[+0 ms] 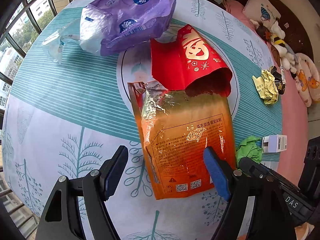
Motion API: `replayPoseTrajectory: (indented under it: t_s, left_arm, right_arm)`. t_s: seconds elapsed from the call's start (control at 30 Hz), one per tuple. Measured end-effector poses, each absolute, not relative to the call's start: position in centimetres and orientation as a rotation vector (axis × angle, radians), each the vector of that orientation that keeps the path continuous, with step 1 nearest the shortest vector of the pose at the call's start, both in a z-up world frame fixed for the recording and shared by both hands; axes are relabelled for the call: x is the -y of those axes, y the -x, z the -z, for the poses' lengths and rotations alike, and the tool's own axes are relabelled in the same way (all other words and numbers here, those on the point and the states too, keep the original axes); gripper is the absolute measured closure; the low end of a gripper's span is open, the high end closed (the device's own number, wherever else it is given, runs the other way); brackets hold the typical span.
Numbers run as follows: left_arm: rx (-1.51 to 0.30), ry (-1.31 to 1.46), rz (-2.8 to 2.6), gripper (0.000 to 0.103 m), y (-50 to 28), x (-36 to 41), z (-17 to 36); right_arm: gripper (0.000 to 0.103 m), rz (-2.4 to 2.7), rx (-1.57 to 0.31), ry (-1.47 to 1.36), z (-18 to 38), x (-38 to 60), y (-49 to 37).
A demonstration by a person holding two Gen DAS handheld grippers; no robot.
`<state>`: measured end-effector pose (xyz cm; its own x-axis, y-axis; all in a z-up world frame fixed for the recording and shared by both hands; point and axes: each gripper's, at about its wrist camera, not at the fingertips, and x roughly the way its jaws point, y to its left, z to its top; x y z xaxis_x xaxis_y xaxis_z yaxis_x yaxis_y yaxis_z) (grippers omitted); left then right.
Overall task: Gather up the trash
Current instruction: 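Grasp the orange snack bag with the left tool while the right grasps the green wrapper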
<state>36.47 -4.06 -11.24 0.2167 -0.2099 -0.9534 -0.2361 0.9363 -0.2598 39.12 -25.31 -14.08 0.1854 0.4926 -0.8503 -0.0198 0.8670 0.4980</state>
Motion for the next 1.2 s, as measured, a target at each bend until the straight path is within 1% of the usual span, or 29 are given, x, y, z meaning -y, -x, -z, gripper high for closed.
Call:
replayPoseTrajectory:
  t_s: [0.13,0.2,0.27,0.3,0.33,0.37,0.4,0.43,0.47,0.53,0.7,0.97,1.2]
  left_arm:
    - [-1.372,0.393,0.012,0.026,-37.4,5.7,11.9]
    - [-1.378,0.395,0.026,0.032,-37.8,6.5,12.3]
    - [-1.379,0.386,0.033,0.037,-38.1,7.2,12.4]
    - [-1.372,0.368,0.031,0.043,-38.2,7.7,12.3]
    - [-1.375,0.352,0.037,0.047,-38.4,8.1,12.3]
    - [-1.38,0.33,0.033,0.055,-38.4,8.4,12.3]
    - [-1.382,0.316,0.038,0.066,-38.5,8.7,12.2]
    - [-1.385,0.315,0.059,0.073,-38.6,9.2,12.2]
    - [-1.388,0.318,0.073,0.083,-38.6,9.6,12.2]
    - [-1.383,0.295,0.073,0.091,-38.4,10.3,11.8]
    - [-1.376,0.187,0.07,0.097,-37.2,11.5,10.4]
    - [-1.348,0.052,0.078,0.097,-32.8,10.5,8.0]
    - [-1.279,-0.057,0.053,0.097,-27.1,8.3,5.6]
  right_arm:
    - [0.067,-0.407,-1.356,-0.424,14.4,25.4,-39.0]
    - [0.067,-0.415,-1.353,-0.41,14.4,25.4,-39.0]
    - [0.067,-0.419,-1.353,-0.404,14.4,25.3,-39.0]
    - [0.067,-0.42,-1.352,-0.4,14.4,25.2,-39.0]
    - [0.067,-0.423,-1.351,-0.394,14.4,25.2,-39.0]
    - [0.067,-0.426,-1.351,-0.389,14.4,25.1,-39.0]
    - [0.067,-0.428,-1.35,-0.387,14.4,25.1,-39.0]
    - [0.068,-0.43,-1.349,-0.385,14.5,25.1,-39.0]
    - [0.068,-0.431,-1.348,-0.383,14.4,25.1,-39.0]
    - [0.068,-0.431,-1.348,-0.381,14.4,24.9,-39.0]
    - [0.071,-0.438,-1.352,-0.407,14.4,25.0,-38.6]
    - [0.072,-0.461,-1.344,-0.407,13.4,25.0,-36.1]
    - [0.072,-0.484,-1.297,-0.394,10.8,23.3,-32.8]
